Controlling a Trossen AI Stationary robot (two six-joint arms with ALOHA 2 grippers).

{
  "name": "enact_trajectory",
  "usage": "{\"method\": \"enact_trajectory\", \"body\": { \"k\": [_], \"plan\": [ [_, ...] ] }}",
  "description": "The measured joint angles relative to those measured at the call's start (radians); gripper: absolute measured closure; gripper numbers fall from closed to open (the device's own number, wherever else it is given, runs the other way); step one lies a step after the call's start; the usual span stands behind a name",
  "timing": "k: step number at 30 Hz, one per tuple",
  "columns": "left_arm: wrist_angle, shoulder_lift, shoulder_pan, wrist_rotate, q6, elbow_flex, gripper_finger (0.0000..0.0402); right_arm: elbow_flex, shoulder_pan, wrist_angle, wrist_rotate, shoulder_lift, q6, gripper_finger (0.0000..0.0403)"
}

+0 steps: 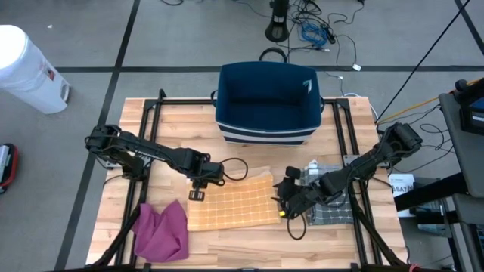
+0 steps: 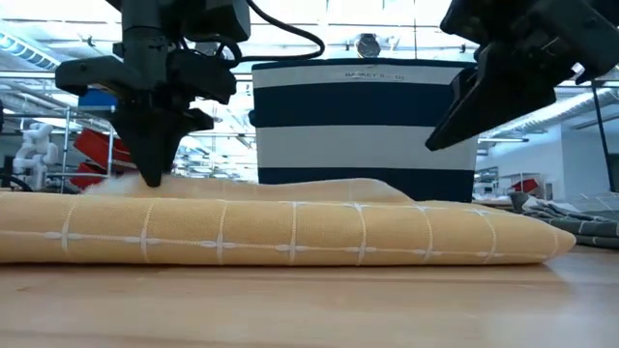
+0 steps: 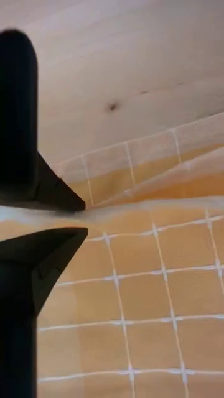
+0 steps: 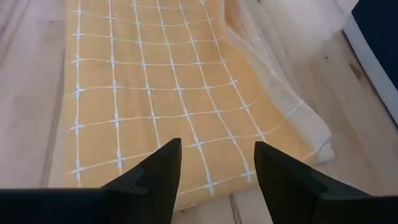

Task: Fold towel
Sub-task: Fold the orange patterned towel

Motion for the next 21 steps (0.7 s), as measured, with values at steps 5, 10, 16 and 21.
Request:
{"method": "enact_trajectory", "body": {
  "k": [5,10,16,21],
  "plan": [
    [-0.009,0.000,-0.001,-0.019,-0.037,0.000,0.0289,0.000,-0.014,0.017,0.002,0.018,-0.016,0.0216],
    [0.018,0.000,-0.006,-0.003,-0.003,0.000,0.0256,0.000,-0.029,0.098,0.008,0.062,-0.063,0.0216],
    [0.216,0.000,-0.040,0.130,0.076,0.000,0.0253,0.000,-0.096,0.245,0.007,0.146,-0.144,0.0216],
    [0.328,0.000,-0.046,0.074,0.096,0.000,0.0252,0.000,-0.169,0.257,0.005,0.242,-0.136,0.0216]
  ]
}}
